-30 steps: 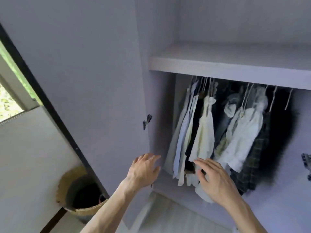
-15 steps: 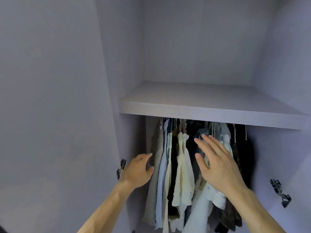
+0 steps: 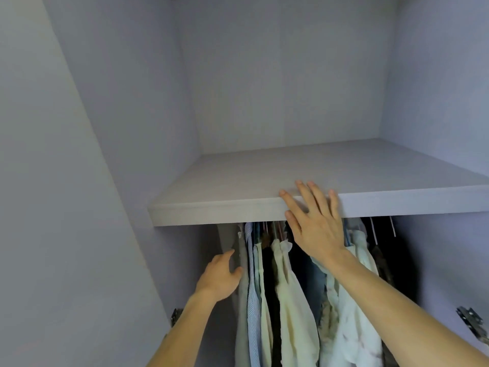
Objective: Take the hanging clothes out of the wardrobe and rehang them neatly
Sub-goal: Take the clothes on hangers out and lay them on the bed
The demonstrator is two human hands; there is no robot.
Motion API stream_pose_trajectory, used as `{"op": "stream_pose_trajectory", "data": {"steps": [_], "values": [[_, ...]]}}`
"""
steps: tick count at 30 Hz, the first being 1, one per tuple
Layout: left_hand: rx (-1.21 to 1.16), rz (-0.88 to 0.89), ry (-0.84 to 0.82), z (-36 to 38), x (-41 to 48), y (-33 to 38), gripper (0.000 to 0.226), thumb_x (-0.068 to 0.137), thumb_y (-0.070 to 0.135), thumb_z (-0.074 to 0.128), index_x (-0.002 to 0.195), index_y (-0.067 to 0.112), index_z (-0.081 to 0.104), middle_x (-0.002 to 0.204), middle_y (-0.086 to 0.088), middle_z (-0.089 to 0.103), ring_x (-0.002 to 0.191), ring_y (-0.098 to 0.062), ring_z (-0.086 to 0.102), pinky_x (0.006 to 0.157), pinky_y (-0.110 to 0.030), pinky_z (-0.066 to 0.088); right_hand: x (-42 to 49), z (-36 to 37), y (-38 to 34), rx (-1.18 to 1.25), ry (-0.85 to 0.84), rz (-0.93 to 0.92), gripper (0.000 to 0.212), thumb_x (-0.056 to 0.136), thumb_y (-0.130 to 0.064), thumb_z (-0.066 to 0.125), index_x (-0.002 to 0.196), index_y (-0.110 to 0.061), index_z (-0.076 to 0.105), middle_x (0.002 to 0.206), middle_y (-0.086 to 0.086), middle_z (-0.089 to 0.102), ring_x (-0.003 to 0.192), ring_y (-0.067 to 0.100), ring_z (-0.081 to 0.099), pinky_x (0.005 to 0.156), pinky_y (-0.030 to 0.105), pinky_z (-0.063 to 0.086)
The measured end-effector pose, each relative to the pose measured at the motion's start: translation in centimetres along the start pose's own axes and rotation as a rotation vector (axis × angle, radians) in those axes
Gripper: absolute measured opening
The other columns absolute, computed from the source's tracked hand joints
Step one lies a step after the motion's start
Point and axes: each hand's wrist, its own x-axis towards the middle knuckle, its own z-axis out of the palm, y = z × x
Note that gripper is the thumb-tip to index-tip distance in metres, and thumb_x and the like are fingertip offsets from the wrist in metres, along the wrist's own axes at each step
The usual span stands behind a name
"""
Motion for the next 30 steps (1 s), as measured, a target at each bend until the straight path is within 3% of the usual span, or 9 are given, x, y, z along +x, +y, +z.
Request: {"op": "stream_pose_trajectory", "data": {"steps": [4,7,11,15,19,24,26,28,30], "values": [[-0.013,-0.052,-0.062,2.6,3.2,0.1,0.063,0.101,0.04,0.048,0.157,0.026,0.023,0.158,-0.006,0.03,0.143,-0.023,0.034,0.116,-0.036,0.033,0.4,2.7,0.0,-0.05,0.2,0.002,0.054,0.102,-0.045,0.04,0.154,-0.033,0.029,0.156,0.007,0.039,0.146,0.027,0.029,0.117,0.055,0.018],[-0.052,-0.095,-0.061,4.4,4.7,0.8,0.057,0.103,0.033,0.047,0.155,0.022,0.027,0.152,-0.01,0.039,0.136,-0.027,0.043,0.11,-0.034,0.038,0.5,3.9,0.2,-0.063,0.3,-0.025,0.054,0.1,-0.045,0.044,0.152,-0.031,0.037,0.152,0.007,0.045,0.143,0.027,0.034,0.115,0.055,0.021],[-0.101,-0.207,-0.017,5.9,6.4,0.9,0.06,0.099,0.022,0.049,0.154,0.021,0.025,0.133,-0.015,0.057,0.116,-0.032,0.059,0.098,-0.039,0.051,0.7,4.7,0.3,-0.053,0.378,-0.036,0.056,0.097,-0.044,0.047,0.151,-0.032,0.04,0.151,0.006,0.046,0.142,0.026,0.036,0.113,0.055,0.025],[-0.114,-0.287,0.05,6.4,7.7,1.2,0.062,0.094,0.019,0.051,0.151,0.018,0.026,0.126,-0.015,0.06,0.112,-0.033,0.06,0.089,-0.034,0.051,0.7,5.1,0.2,-0.049,0.408,-0.041,0.057,0.096,-0.044,0.047,0.151,-0.031,0.039,0.151,0.006,0.044,0.143,0.025,0.035,0.115,0.054,0.021],[-0.193,-0.404,0.197,6.1,8.3,1.1,0.033,0.097,0.02,0.038,0.128,0.01,0.047,0.116,-0.019,0.061,0.104,-0.038,0.06,0.088,-0.041,0.05,0.8,5.0,0.2,-0.054,0.41,-0.036,0.058,0.096,-0.044,0.048,0.152,-0.032,0.038,0.151,0.006,0.044,0.143,0.025,0.034,0.115,0.054,0.021],[-0.408,-0.351,0.268,5.3,7.7,1.1,0.033,0.101,0.041,0.039,0.105,0.014,0.058,0.099,-0.009,0.065,0.084,-0.023,0.06,0.08,-0.036,0.049,1.1,5.1,0.0,-0.049,0.428,-0.031,0.057,0.096,-0.043,0.046,0.151,-0.032,0.039,0.149,0.005,0.043,0.141,0.025,0.035,0.115,0.053,0.018],[-0.457,-0.305,0.298,4.7,7.4,0.9,0.025,0.102,0.035,0.045,0.11,0.017,0.06,0.111,-0.007,0.065,0.096,-0.025,0.062,0.089,-0.034,0.049,1.1,5.0,0.0,-0.047,0.43,-0.024,0.056,0.095,-0.043,0.047,0.15,-0.032,0.041,0.147,0.005,0.045,0.141,0.025,0.036,0.115,0.053,0.019],[-0.502,-0.3,0.308,4.0,7.5,0.3,0.033,0.102,0.031,0.048,0.128,0.014,0.062,0.122,-0.007,0.065,0.112,-0.028,0.061,0.1,-0.038,0.049,1.0,5.0,-0.1,-0.045,0.431,-0.02,0.056,0.095,-0.042,0.048,0.149,-0.033,0.042,0.146,0.004,0.046,0.139,0.025,0.038,0.115,0.053,0.019],[-0.649,-0.328,0.287,3.0,7.9,-0.1,0.035,0.101,0.025,0.054,0.131,0.01,0.063,0.121,-0.007,0.067,0.112,-0.026,0.063,0.103,-0.041,0.05,1.1,4.8,-0.1,-0.038,0.429,-0.012,0.055,0.094,-0.041,0.049,0.148,-0.033,0.043,0.144,0.005,0.05,0.138,0.025,0.039,0.114,0.054,0.022]]}}
